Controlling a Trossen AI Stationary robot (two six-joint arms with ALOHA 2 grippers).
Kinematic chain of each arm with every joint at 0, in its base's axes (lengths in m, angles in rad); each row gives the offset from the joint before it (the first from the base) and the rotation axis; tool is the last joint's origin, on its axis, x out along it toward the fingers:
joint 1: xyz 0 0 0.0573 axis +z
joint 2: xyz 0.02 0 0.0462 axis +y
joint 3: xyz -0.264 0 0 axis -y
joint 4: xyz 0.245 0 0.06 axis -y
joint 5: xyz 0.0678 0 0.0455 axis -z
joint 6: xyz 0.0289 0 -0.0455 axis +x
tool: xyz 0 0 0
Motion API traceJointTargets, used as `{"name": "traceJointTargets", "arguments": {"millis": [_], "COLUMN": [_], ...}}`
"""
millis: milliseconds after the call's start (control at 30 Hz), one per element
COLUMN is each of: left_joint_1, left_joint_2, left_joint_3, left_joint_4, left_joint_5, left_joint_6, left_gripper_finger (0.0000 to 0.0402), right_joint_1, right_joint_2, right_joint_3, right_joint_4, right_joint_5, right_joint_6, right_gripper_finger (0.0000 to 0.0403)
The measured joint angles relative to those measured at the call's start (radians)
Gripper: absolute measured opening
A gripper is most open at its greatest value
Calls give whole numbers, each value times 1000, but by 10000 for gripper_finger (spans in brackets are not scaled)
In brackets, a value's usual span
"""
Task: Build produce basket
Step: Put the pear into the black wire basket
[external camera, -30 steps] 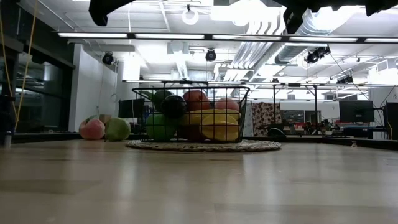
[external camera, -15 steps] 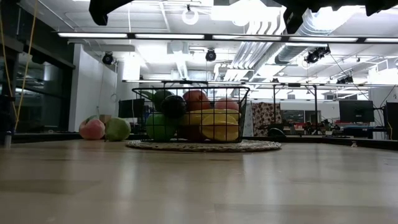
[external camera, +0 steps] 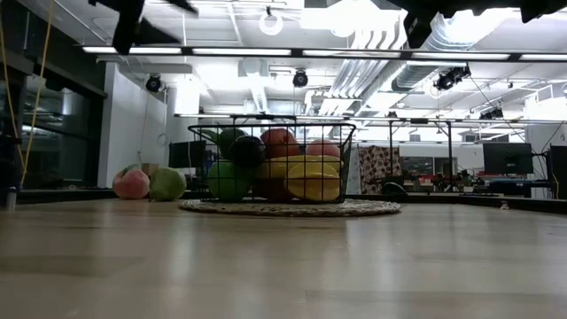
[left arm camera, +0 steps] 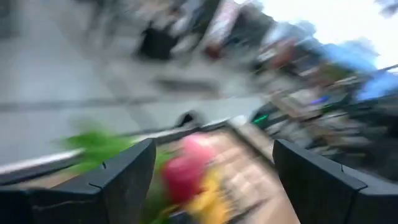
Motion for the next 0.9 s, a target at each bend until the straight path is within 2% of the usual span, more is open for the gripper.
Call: {"name": "traceJointTargets", "arguments": {"millis": [167,300,400,500,733,900], "left_joint_1": [270,462,560,609,636,636], "left_joint_2": [108,217,312,420,628,733], "left_joint_3": [182,218,216,216,216,211], "left_joint_4": [-520,-686,-747,-779,-726,-687], "left_joint_5": [135,282,381,394,394,410], "left_joint_6": [-105,-84,-69,-60,-44,-49], "left_gripper_finger": [311,311,311,311,311,309], "right_joint_1": [0,0,0,0,0,0], "right_joint_2": [0,0,0,0,0,0], "right_joint_3": [0,0,0,0,0,0], "right_joint_4": [0,0,-1,-1,-8,-8], "right_joint_5": [0,0,0,0,0,0], "right_joint_6": [0,0,0,0,0,5], "right_gripper_finger": [0,0,0,0,0,0]}}
